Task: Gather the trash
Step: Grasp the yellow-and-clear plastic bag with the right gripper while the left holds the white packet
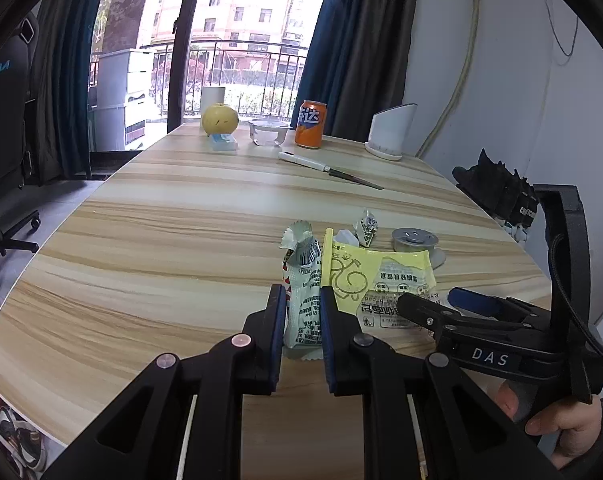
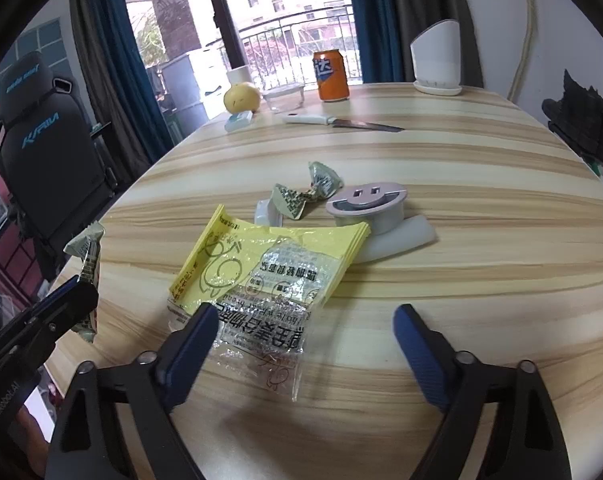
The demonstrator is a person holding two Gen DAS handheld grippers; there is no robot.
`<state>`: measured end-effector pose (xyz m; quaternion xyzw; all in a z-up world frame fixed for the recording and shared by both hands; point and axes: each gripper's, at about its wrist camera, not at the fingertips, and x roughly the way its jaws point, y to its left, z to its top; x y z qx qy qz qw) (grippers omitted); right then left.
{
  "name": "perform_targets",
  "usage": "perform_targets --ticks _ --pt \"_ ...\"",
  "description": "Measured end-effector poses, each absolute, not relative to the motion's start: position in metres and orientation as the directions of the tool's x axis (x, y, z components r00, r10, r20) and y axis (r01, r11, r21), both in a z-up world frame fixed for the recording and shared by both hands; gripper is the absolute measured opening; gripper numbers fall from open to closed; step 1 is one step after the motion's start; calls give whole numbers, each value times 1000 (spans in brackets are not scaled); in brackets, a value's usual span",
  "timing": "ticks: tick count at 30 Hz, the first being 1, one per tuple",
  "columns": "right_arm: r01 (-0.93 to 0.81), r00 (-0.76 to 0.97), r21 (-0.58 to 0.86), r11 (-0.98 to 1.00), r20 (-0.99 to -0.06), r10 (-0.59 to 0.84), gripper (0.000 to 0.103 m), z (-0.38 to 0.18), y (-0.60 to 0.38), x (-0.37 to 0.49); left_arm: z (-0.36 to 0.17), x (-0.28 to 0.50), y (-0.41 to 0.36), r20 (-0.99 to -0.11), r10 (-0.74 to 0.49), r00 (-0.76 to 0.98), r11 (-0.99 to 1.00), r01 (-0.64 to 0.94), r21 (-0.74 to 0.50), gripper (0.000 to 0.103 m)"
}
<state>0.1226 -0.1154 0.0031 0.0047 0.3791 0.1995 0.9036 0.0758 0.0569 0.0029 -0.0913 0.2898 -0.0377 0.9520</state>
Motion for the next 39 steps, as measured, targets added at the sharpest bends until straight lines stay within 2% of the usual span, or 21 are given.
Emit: perform_targets --ticks 3,5,6,8,10,11,20,26,39 --pt "-367 637 132 921 -685 352 71 3 -110 122 3 75 60 -544 -129 829 979 19 -204 12" --pt "-372 639 117 921 -687 346 50 3 -107 122 3 76 61 -543 -131 830 978 19 -208 12" --pt "-378 638 115 919 -687 348 45 3 -105 122 3 75 61 -542 -133 830 977 19 -211 12" --pt "-382 636 114 917 -688 350 23 2 -104 122 3 75 64 -541 -134 830 977 18 -214 12" --pt "-384 635 117 916 -687 354 8 1 -104 122 3 74 66 -540 -135 830 975 16 -219 12" --pt "-388 636 124 913 -681 363 5 1 -104 122 3 74 67 -540 -135 830 975 14 -222 12" --pt "-389 700 186 902 -577 421 3 22 -133 107 3 72 73 -536 -136 833 972 9 -233 12" --pt "-332 772 228 915 -492 402 3 54 -186 95 3 72 72 -535 -145 833 972 18 -236 12" --pt "-318 807 248 915 -435 399 3 70 -222 67 11 57 41 -522 -198 829 974 105 -202 12"
